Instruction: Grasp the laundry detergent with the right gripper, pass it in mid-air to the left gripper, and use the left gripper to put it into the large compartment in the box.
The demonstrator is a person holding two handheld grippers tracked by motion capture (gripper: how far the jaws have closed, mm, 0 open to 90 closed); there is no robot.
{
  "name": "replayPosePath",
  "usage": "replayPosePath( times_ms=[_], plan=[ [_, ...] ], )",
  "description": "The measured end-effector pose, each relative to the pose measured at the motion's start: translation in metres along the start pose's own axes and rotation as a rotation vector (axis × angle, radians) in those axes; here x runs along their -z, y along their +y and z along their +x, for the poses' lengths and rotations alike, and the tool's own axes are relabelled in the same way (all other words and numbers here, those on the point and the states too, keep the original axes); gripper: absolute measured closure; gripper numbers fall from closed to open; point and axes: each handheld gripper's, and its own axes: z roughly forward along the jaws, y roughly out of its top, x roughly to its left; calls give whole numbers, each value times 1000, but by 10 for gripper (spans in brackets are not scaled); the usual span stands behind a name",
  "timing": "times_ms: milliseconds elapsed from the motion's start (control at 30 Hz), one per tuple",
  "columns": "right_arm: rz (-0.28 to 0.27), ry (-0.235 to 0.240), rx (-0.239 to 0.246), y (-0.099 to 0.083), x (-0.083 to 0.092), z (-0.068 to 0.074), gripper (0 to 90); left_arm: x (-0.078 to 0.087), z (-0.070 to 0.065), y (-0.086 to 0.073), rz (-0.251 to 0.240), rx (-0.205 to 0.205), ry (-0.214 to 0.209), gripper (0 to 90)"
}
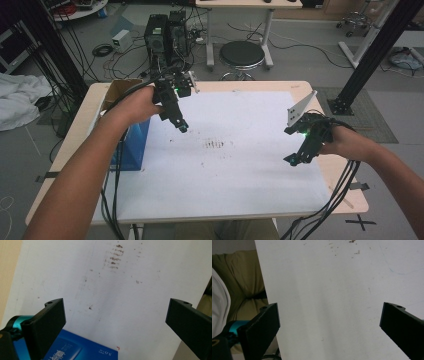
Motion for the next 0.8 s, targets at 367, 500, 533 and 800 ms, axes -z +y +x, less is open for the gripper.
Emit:
replayPosePath(
  times_ms=[367,500,533,800],
  plan=[
    [-21,-9,-8,6,-1,-4,18,-15,-6,17,11,-20,18,29],
    [-16,-7,-3,10,-3,-5,18,-17,-6,19,8,-33,7,29],
    [-15,-8,-2,11,-3,-6,18,-18,-6,20,10,-32,9,29],
    [-6,-9,-2,17,-4,-7,18,-20,-4,19,16,-29,16,29]
  ],
)
